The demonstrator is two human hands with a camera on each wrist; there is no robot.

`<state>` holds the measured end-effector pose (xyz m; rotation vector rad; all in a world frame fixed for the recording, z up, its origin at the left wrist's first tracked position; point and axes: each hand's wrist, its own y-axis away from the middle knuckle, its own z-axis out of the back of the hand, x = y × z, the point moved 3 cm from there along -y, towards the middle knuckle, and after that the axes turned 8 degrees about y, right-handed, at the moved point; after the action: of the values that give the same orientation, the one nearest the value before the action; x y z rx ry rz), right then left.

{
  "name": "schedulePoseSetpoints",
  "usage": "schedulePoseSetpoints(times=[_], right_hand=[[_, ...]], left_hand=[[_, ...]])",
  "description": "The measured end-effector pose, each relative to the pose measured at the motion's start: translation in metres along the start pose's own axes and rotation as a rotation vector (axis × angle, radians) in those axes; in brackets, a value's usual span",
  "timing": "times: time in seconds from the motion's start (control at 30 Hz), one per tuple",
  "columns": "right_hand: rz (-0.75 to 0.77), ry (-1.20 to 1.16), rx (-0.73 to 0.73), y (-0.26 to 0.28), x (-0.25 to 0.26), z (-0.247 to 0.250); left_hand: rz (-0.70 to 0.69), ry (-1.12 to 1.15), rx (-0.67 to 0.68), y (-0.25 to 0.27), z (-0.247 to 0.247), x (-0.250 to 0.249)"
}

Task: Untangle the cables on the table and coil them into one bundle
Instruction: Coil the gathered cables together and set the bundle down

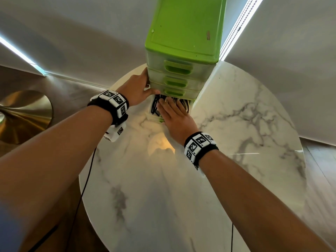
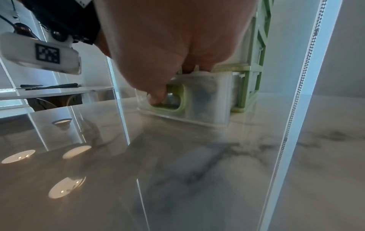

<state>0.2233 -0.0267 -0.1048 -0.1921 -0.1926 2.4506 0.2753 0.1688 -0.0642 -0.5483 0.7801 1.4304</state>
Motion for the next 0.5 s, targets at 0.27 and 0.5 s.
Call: schedulePoseSetpoints(times=[0.27,0.5], right_hand=[[0.092,-0.044,0.002,-0.001,-0.017,0.008],[-0.401,-0.207,-0.223,0.021,-0.040,0.033]], left_hand=[[0.025,-0.020,0.014,-0.005,-0.002,0.008],[0.036,-0.035,0.032,-0.005,-0.001,0.010]])
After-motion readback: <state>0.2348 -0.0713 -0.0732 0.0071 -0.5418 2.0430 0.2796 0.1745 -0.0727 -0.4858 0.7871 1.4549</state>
